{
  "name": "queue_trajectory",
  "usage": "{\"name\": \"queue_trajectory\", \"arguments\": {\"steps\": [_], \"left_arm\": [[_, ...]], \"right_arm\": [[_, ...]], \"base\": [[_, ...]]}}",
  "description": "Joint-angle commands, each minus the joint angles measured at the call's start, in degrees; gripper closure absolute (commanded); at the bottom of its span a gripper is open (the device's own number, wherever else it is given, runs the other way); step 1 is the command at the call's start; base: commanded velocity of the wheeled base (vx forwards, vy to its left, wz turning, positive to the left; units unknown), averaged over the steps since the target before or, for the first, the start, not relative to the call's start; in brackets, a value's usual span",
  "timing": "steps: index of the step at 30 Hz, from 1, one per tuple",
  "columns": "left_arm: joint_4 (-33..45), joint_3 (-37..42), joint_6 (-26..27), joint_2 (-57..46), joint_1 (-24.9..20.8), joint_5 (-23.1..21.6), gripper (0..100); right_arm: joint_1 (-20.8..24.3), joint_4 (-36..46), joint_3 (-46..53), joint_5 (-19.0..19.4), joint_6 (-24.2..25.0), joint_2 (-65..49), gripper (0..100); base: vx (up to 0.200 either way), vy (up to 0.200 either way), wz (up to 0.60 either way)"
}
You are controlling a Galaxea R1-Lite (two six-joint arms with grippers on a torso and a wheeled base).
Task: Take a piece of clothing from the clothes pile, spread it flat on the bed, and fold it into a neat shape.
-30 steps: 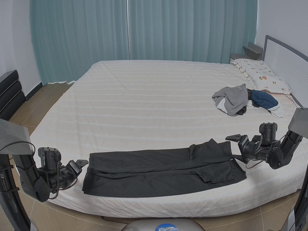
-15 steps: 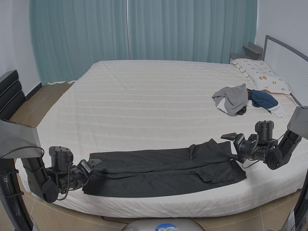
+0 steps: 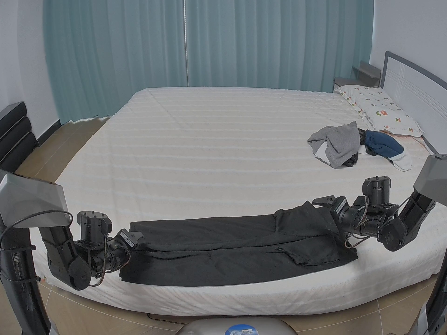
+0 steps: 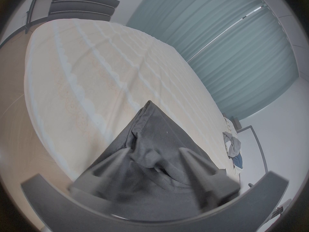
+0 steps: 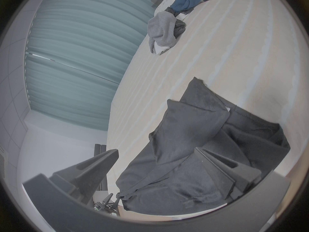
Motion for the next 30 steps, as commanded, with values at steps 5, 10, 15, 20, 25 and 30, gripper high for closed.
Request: {"name": "queue_trajectory", "arguments": {"steps": [5,10,15,20,25,30], "left_arm": [[-1.4,-0.2,0.0,-2.0,1.1,2.8,100],[-3.2,-0.4,-0.1,-2.6,1.1,2.9,100],[-5.9,-0.7,-0.2,-2.0,1.1,2.9,100],[-6.0,-0.8,-0.3,-2.1,1.1,2.9,100],[-6.0,-0.8,-0.3,-2.1,1.1,2.9,100],[-6.0,-0.8,-0.3,-2.1,1.1,2.9,100]], "right_arm": [[3.4,5.1,-2.3,-2.4,1.5,0.4,0],[3.0,6.4,-5.4,-3.7,4.2,4.8,0],[2.9,11.3,-8.4,-4.8,4.5,6.5,0],[2.5,13.5,-10.2,-5.0,5.7,7.6,0],[2.4,13.4,-10.6,-5.0,5.7,8.3,0],[1.2,13.4,-12.9,-6.3,5.9,10.1,0]], "base": [[0.0,0.0,0.0],[0.0,0.0,0.0],[0.0,0.0,0.0],[0.0,0.0,0.0],[0.0,0.0,0.0],[0.0,0.0,0.0]]}}
